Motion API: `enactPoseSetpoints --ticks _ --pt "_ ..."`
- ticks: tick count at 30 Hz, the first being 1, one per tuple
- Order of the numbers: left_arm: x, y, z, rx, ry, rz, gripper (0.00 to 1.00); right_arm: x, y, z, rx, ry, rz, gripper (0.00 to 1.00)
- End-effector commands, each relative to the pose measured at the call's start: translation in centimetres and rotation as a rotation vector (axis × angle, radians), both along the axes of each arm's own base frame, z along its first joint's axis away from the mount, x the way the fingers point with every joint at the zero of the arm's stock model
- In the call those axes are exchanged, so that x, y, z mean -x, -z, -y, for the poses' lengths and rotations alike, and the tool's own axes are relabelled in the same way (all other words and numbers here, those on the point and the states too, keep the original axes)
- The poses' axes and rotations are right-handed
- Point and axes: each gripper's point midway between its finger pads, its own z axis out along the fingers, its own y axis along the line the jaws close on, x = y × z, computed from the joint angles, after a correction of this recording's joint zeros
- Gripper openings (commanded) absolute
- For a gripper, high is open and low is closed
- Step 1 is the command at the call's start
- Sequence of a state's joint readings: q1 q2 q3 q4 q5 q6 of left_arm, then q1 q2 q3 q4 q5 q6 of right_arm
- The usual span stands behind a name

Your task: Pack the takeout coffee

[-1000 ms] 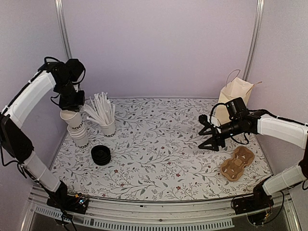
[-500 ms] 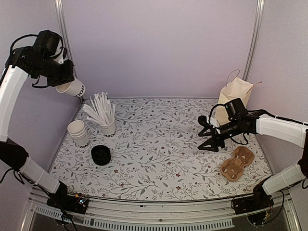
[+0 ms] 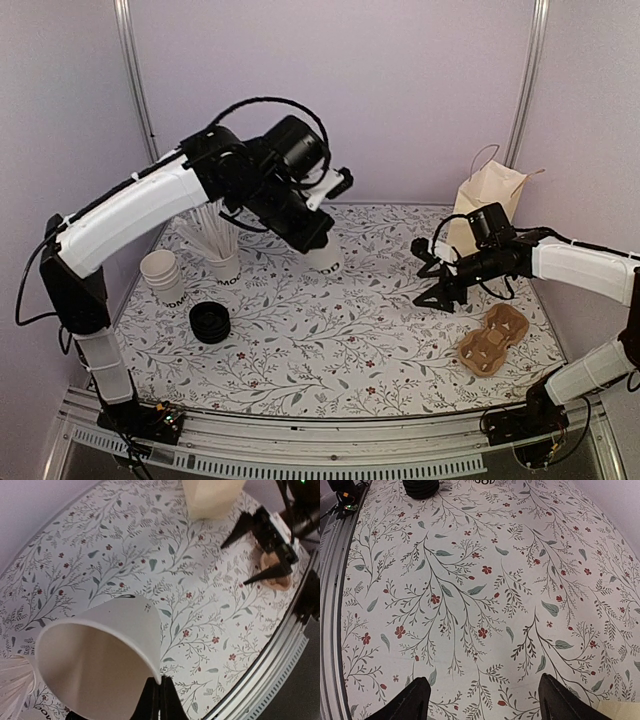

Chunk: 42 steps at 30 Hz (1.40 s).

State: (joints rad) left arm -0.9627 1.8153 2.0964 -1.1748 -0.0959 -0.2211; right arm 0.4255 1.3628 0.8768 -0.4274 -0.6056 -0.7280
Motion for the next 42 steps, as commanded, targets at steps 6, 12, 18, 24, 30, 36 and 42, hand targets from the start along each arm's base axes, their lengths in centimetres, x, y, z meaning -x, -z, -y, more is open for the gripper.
enactPoseSetpoints --ticks 6,12,18,24,30,36,42 --pt "7.2 11.6 4.7 -0.346 0.299 -0.047 0.00 -5.4 1.5 3.3 0.149 0.260 0.141 0.78" --pt "9.0 14.7 7.1 -0.357 0.401 -0.111 0.00 -6.0 2.2 4.0 0.186 0.299 0.149 0.78" --pt "9.4 16.2 7.4 -0.376 0.433 -0.131 0.00 -6.1 2.4 4.3 0.203 0.309 0.160 0.79" --pt "9.2 17.7 7.3 -0.414 0.429 -0.136 0.00 -6.5 2.5 4.8 0.224 0.327 0.176 0.79" --pt "8.4 18.6 7.2 -0.453 0.413 -0.114 0.00 -6.5 2.7 4.7 0.227 0.325 0.173 0.79" --pt "7.4 19.2 7.1 -0.473 0.400 -0.098 0.00 -6.4 2.8 4.8 0.228 0.322 0.172 0.79" --pt "5.8 19.7 6.5 -0.479 0.375 -0.100 0.04 -6.3 2.9 4.7 0.227 0.316 0.165 0.79"
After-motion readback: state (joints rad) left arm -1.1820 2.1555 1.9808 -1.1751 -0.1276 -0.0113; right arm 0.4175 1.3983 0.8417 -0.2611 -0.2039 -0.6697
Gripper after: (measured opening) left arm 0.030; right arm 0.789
